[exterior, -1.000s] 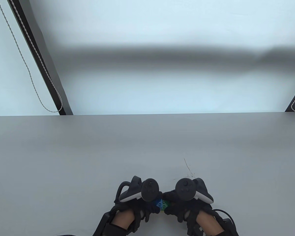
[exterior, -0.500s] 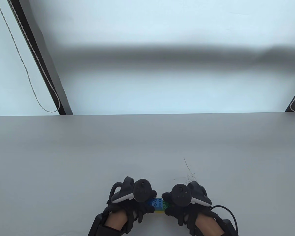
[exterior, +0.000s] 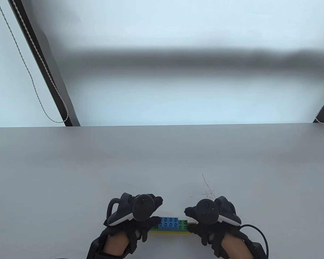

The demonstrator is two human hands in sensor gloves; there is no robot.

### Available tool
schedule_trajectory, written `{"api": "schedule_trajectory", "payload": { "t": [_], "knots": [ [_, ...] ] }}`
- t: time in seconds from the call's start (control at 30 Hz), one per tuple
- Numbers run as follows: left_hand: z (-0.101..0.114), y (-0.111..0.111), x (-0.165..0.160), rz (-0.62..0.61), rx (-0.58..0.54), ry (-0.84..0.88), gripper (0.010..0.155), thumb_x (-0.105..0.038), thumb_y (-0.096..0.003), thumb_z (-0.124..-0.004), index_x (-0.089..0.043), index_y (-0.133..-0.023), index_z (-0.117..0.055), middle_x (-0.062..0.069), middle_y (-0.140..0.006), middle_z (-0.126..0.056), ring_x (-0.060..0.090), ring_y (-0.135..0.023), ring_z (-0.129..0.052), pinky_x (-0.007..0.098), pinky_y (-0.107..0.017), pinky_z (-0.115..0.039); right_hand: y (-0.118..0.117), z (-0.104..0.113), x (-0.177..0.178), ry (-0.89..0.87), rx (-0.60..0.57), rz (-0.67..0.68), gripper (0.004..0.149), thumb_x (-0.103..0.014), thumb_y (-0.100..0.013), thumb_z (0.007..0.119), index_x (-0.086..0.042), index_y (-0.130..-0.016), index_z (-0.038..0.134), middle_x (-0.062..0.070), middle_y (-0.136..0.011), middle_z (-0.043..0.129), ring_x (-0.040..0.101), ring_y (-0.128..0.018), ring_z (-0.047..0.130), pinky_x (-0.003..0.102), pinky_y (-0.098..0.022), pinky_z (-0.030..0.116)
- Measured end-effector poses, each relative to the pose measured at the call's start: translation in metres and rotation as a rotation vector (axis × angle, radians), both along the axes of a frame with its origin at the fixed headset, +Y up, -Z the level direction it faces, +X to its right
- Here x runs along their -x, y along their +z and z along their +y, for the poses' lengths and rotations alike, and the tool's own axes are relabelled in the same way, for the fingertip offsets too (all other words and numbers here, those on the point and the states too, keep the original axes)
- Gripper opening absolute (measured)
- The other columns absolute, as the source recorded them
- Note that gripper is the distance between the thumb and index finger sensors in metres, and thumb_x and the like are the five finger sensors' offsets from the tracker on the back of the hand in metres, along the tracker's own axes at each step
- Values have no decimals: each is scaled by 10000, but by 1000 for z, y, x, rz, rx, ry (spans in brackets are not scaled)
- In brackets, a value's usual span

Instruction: Stack lego bricks

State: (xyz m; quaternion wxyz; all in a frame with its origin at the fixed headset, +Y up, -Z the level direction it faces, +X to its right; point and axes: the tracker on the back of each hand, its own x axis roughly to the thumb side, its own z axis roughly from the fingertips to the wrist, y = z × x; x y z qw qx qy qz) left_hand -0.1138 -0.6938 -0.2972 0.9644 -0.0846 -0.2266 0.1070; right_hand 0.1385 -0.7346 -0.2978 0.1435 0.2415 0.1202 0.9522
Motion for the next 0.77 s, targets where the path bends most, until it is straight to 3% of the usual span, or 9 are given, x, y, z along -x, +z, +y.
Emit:
{"api": "schedule_trajectory", "payload": {
  "t": [0.3,0.77],
  "knots": [
    [-8,-8,21,80,26,8,720,-525,-400,-782,-277,-1045,-578,108,-1154,-551,394,-1038,-564,655,-717,-504,0,16,-18,-28,-107,-84,691,-445,-367,834,-82,-933,676,202,-930,789,457,-791,834,661,-601,627],
    [-17,-11,27,104,105,-5,734,-537,-408,-761,-281,-1059,-538,116,-1166,-507,404,-1047,-526,659,-717,-484,1,16,-17,-32,-124,-88,761,-460,-377,819,-51,-976,587,224,-983,713,479,-837,787,688,-615,578]
  ]
}}
